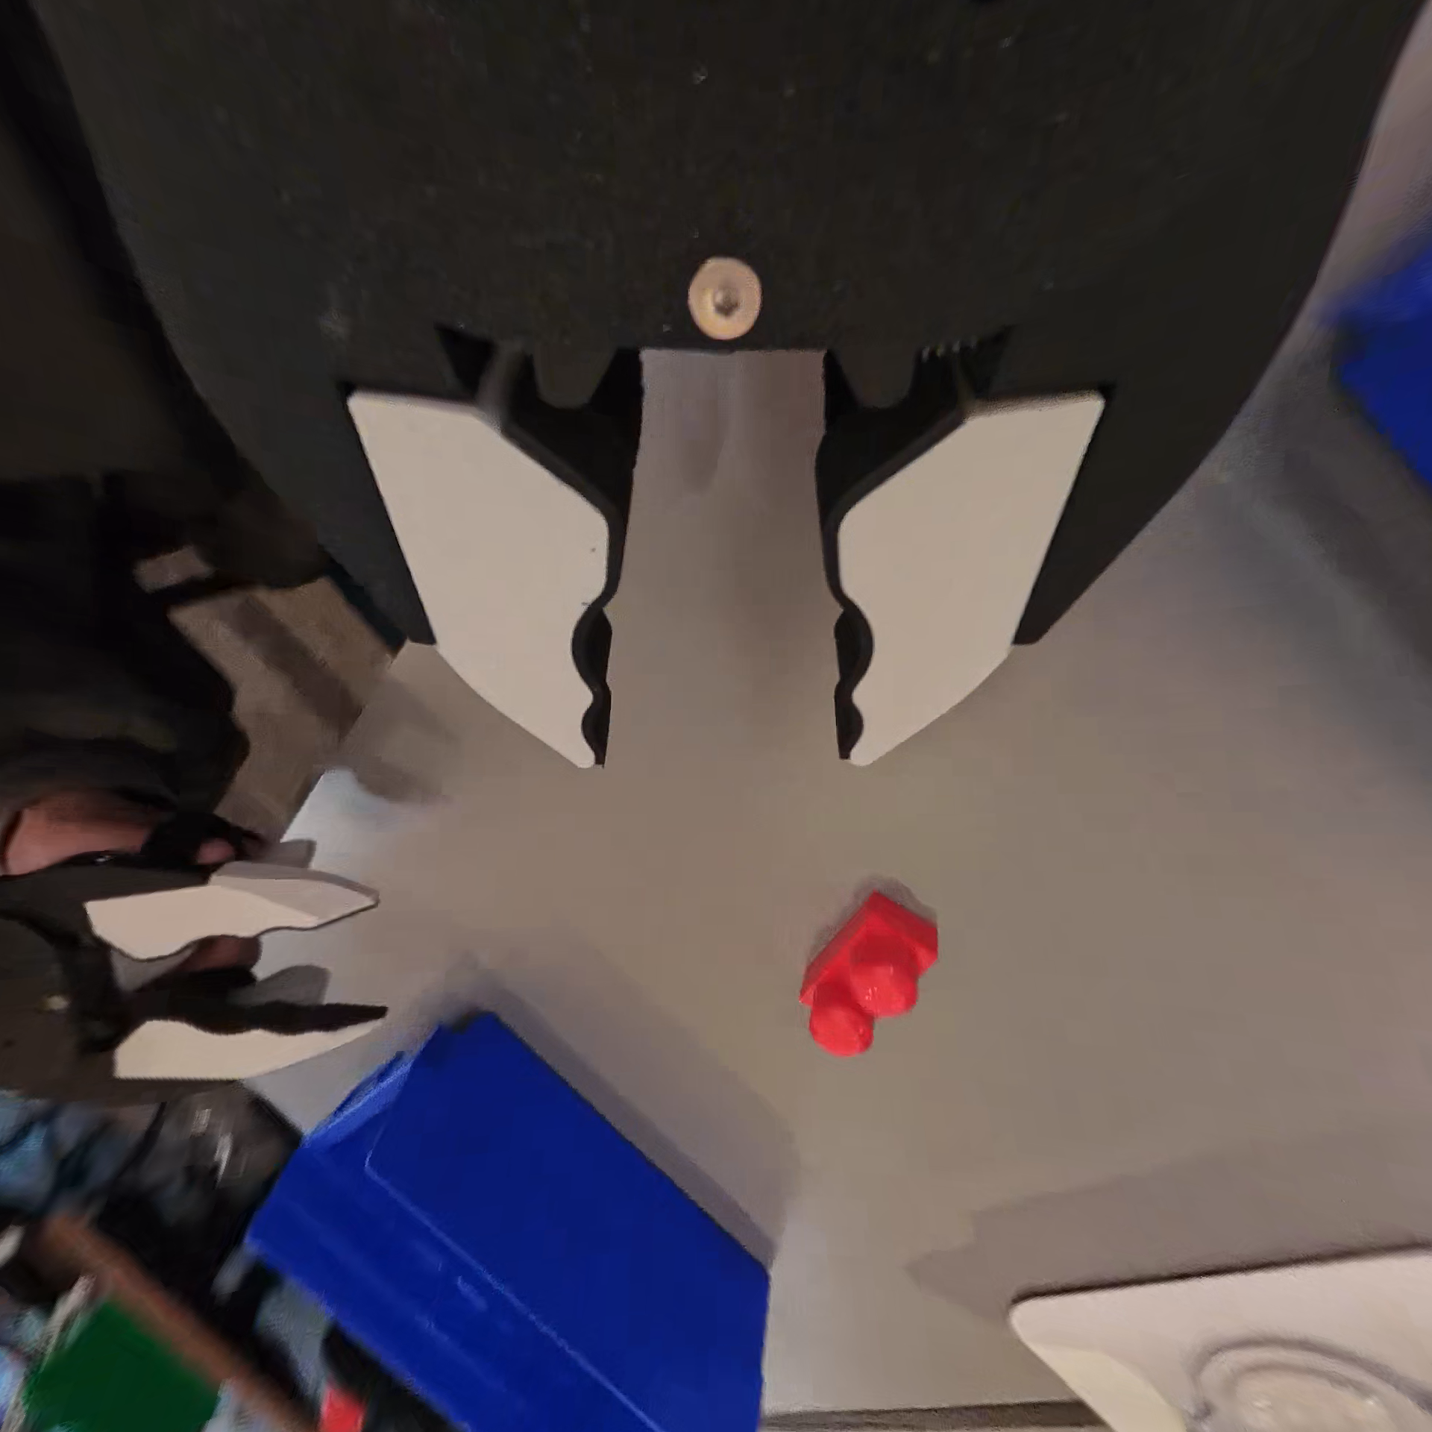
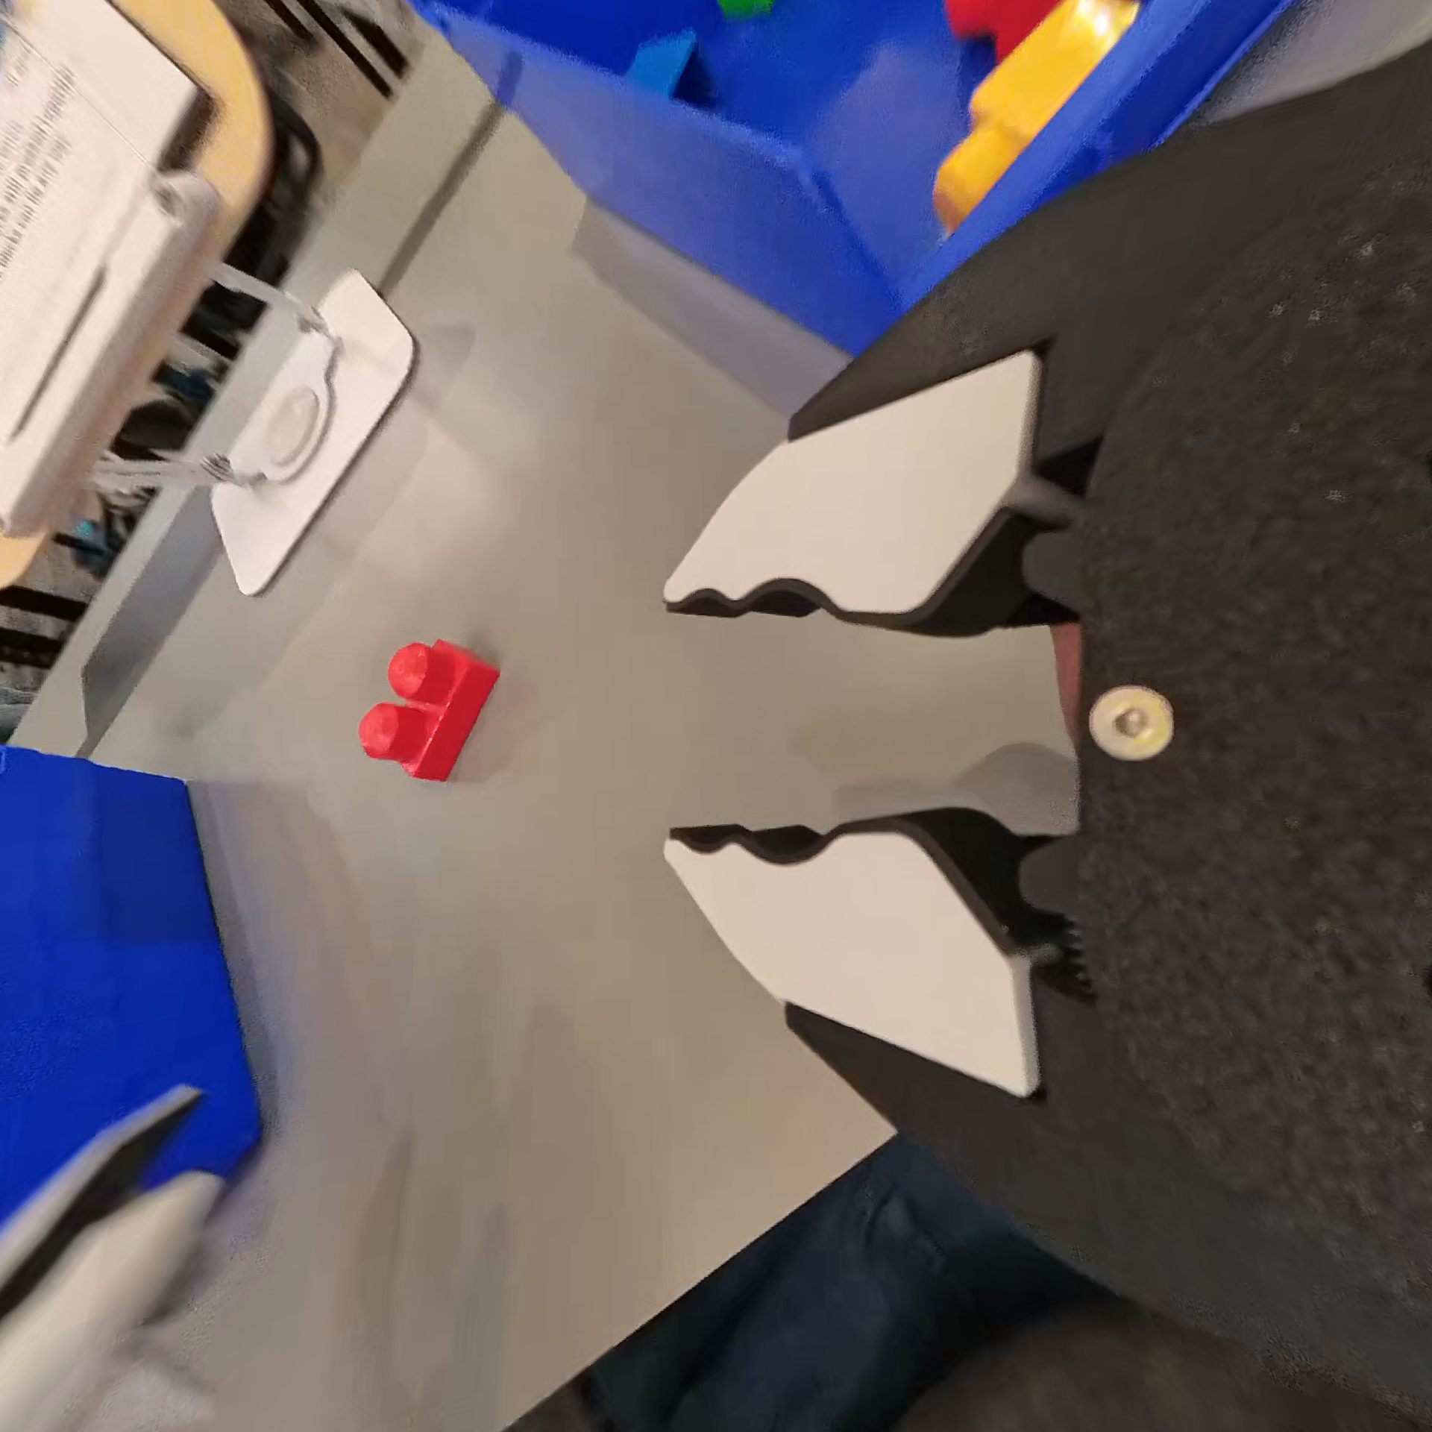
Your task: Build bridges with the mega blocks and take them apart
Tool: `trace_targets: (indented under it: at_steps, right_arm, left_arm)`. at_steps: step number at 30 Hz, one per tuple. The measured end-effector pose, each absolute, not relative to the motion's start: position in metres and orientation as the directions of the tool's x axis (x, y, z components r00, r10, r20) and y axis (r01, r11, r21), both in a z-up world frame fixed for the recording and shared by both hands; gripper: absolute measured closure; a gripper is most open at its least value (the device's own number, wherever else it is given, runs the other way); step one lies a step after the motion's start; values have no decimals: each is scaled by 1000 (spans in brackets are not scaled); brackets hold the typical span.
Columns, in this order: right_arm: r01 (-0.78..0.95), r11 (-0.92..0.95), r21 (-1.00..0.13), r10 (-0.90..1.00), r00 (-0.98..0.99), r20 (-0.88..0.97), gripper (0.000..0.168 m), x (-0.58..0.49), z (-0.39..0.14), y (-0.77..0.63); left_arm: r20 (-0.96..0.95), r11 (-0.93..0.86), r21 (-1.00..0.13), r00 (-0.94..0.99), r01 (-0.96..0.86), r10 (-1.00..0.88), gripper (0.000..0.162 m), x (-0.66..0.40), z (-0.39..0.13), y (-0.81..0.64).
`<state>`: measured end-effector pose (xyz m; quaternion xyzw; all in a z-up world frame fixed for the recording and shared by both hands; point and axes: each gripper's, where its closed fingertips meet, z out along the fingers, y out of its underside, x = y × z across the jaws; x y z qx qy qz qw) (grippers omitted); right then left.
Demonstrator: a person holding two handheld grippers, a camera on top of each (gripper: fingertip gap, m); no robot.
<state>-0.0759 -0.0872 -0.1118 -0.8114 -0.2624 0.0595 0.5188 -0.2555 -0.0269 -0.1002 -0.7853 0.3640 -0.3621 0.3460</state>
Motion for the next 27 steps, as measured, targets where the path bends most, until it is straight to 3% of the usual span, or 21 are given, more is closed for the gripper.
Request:
trace_targets:
  at_steps: [4,11,19,23,27]
  right_arm:
    - [135,-493,-860,440,891,-112,108,-107,-100,-47]
    - [80,-626,-775,208,976,-67,90,-158,-153,53]
    - [42,-687,-725,103,994,-39,99,-157,-186,93]
    - [89,-638,-765,121,992,14,99,-151,-168,90]
    - [168,-476,-863,174,980,95,99,-139,-103,63]
  left_arm:
    - [314,-497,-845,570,-197,-759,106,-279,-127,-49]
    - [327,-470,-866,517,-171,-791,106,-279,-130,-74]
    - [269,-431,-867,493,-251,-828,107,-278,-137,-79]
    - [257,-421,-869,490,-260,-833,108,-278,-135,-77]
    - [268,-432,-865,492,-255,-828,108,-279,-137,-75]
